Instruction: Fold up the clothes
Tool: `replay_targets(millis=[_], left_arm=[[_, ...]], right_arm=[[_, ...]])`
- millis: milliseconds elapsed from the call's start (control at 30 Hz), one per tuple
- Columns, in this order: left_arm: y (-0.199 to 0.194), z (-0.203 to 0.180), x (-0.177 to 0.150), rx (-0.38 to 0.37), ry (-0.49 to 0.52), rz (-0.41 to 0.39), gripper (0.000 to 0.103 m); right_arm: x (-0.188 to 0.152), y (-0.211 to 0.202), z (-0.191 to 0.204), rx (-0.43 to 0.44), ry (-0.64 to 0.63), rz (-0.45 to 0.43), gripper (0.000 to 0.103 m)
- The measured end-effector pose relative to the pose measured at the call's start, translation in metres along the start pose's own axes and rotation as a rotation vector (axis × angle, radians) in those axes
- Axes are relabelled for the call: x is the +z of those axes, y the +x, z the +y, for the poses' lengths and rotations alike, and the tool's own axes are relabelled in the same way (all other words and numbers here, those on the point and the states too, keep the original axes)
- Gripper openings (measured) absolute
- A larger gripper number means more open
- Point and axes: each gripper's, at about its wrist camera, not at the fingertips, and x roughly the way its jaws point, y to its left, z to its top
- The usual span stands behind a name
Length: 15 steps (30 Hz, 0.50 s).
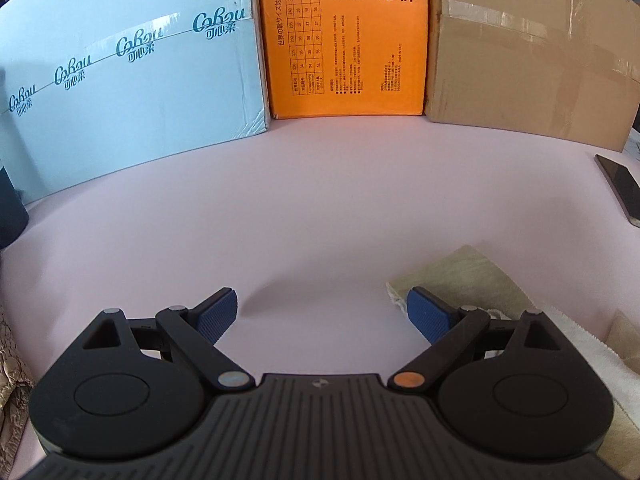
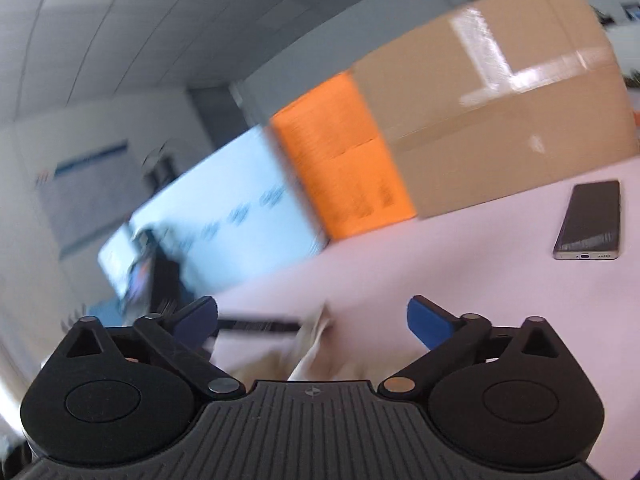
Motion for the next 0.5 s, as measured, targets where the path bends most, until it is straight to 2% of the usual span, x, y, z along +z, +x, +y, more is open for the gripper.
replay_targets(millis=[33, 100, 133, 167, 333, 400, 500], left_arm=[[0.0, -0.001, 0.0, 0.004, 0.006, -0.006, 0.092], [-0.001, 0.0, -0.001, 0.02, 0.006, -0.019, 0.092], [-0.001, 0.0, -0.001, 0.043, -0.001, -0.03, 0.092], [-0.002, 0.001, -0.001, 0.073, -0.01, -0.043, 0.092], [-0.003, -0.001, -0.004, 0.169, -0.004, -0.11, 0.092], [0.003, -0.002, -0.005, 0.165, 0.006, -0.061, 0.093], [0.001, 0.003, -0.006, 0.144, -0.023, -0.06, 0.093]], right_arm=[[0.003, 0.015, -0.012, 0.015, 0.037, 0.013, 0.103], [0.002, 0.037, -0.033, 0.102, 0.088, 0.026, 0.103], [-0.004, 0.044, -0.043, 0.153, 0.119, 0.006, 0.103], [-0.007, 0.05, -0.052, 0.172, 0.181, 0.031, 0.103], [-0.005, 0.03, -0.066, 0.177, 0.254, -0.043, 0.103], [-0.004, 0.025, -0.074, 0.181, 0.31, -0.06, 0.103], [-0.002, 0.021, -0.083, 0.159, 0.354, -0.097, 0.103]])
